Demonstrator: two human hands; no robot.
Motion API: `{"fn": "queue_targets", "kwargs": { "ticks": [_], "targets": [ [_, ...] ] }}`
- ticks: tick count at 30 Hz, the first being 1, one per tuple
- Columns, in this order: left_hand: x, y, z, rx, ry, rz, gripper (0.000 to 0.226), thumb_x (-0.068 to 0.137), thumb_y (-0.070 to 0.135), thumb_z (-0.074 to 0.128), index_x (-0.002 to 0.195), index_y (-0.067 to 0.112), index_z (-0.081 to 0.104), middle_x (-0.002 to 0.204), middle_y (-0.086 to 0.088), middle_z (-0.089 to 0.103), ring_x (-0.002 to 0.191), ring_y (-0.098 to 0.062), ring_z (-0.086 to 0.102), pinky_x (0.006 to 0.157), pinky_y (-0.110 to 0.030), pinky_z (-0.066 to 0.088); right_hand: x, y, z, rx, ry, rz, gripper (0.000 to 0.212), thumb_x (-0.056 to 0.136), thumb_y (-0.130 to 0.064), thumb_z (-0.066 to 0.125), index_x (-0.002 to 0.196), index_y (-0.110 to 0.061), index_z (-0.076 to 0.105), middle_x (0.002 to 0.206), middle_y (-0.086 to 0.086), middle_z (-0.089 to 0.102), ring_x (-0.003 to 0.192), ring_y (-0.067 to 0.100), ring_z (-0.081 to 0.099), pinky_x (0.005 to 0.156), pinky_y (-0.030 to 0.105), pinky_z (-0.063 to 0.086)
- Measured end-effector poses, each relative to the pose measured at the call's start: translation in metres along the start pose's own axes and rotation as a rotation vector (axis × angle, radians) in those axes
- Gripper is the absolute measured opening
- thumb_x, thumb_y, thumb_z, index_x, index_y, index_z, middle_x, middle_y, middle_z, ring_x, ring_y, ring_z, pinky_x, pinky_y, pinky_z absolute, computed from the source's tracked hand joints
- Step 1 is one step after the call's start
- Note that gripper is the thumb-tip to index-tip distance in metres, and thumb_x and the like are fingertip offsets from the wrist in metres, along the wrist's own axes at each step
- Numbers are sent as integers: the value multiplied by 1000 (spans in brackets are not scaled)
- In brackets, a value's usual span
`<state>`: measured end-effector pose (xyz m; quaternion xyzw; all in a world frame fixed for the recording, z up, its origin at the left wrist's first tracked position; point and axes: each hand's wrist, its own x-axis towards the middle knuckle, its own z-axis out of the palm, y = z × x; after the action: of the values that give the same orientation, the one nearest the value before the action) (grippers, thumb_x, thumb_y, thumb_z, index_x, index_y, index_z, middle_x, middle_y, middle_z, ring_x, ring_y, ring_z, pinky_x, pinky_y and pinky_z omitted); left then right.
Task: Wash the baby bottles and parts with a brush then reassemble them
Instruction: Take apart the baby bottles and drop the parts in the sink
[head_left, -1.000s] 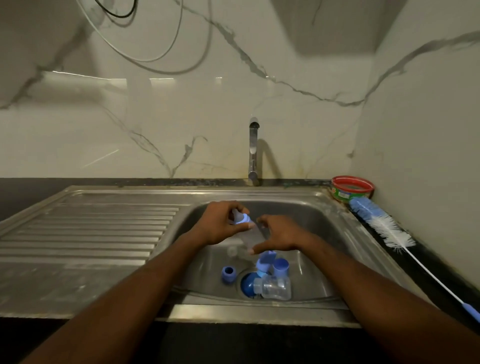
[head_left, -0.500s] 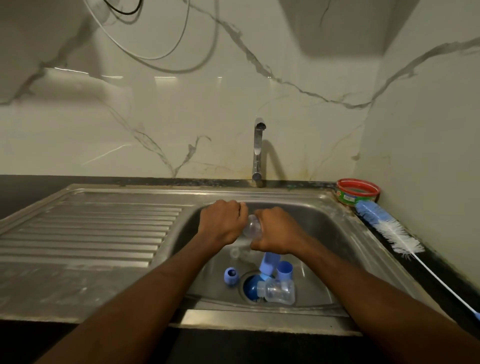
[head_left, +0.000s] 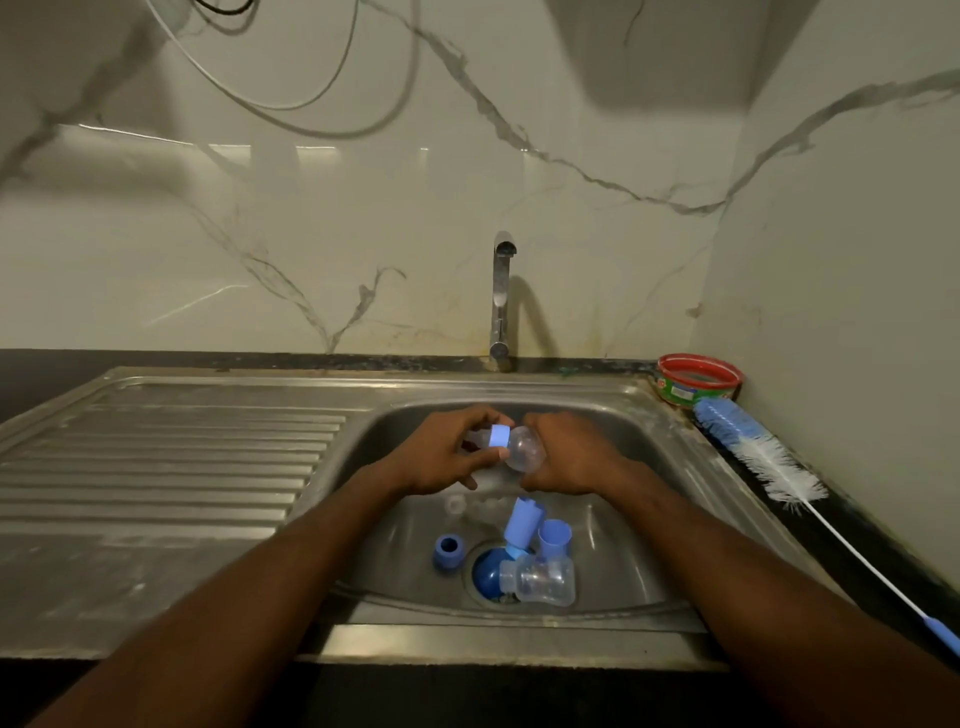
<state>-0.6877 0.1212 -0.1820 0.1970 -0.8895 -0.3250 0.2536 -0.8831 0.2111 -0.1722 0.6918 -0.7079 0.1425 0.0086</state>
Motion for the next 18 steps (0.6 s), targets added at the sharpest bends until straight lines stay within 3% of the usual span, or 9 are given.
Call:
{"fn": "queue_targets", "kwargs": {
  "ticks": [4,7,11,14,18],
  "targets": [
    [-1,0,0,71,-55,-127,35,99,39,63,127,18,59,104,3,65,87,-11,70,58,-24,59,2,-1,6,-27,-76,-38,72,69,-68,77,120,-23,52,109,-4,62,89,14,56,72,31,40],
    [-1,2,2,107,14,-200,39,103,49,47,102,14,65,87,-4,71,73,-13,70,56,-23,58,1,-6,6,38,-78,-70,70,77,-65,72,129,-25,49,112,-3,64,92,16,59,76,33,45],
    [2,-3,-2,251,79,-298,61,101,61,39,74,14,67,63,0,69,50,-7,60,61,-21,54,0,-11,4,11,-89,-114,63,89,-58,62,142,-33,39,122,2,59,104,19,55,90,41,45],
    [1,-10,-3,300,96,-356,66,101,63,39,73,12,70,64,-3,73,51,-11,64,72,-29,58,-3,-5,2,-154,-103,-117,61,80,-59,71,130,-37,44,117,-2,43,107,18,43,89,45,39],
    [-5,-9,-8,191,96,-459,55,103,57,40,82,15,68,76,-2,74,57,-12,64,63,-23,53,-5,7,0,-202,-56,-57,58,71,-48,82,117,-34,50,115,-4,49,105,18,47,84,38,41]
  ]
}}
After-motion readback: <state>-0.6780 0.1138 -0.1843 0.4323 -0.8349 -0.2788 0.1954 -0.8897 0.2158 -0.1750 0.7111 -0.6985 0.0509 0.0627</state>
